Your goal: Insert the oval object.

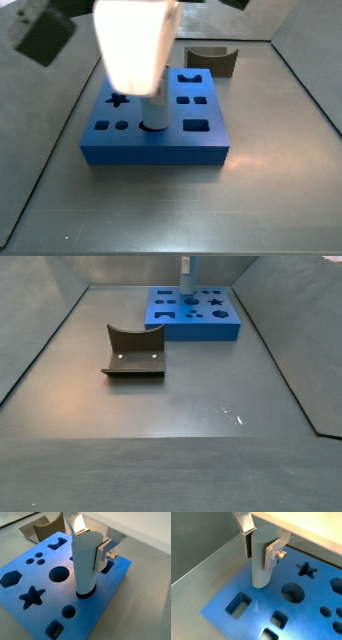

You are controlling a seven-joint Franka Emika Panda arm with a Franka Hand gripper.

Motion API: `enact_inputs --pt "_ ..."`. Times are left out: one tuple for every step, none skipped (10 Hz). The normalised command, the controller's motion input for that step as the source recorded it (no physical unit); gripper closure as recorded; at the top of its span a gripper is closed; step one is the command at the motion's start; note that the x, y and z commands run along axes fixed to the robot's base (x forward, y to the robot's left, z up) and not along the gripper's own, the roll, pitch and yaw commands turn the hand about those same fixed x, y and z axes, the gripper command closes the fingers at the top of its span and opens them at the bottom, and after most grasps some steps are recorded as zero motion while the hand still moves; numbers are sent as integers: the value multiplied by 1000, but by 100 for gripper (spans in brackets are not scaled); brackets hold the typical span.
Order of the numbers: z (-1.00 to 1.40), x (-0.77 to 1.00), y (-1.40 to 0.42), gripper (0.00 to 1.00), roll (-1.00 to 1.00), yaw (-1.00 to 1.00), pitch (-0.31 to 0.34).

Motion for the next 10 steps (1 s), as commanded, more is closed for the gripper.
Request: enact_inputs --pt "-160 -206 -174 100 -159 69 -144" --pt "-217 -17 -117 100 -143 0 -84" --pt "-380 0 0 100 -93 0 -11" --pt "-440 14 0 100 -69 3 0" --pt "-394 23 0 100 -29 0 0" --pt "-329 0 0 100 0 -37 0" --pt "-366 60 0 100 0 -77 0" --pt "-306 34 0 100 -89 -46 -73" --pt "-14 106 71 100 -81 -69 14" --pt "0 0 0 100 0 0 0"
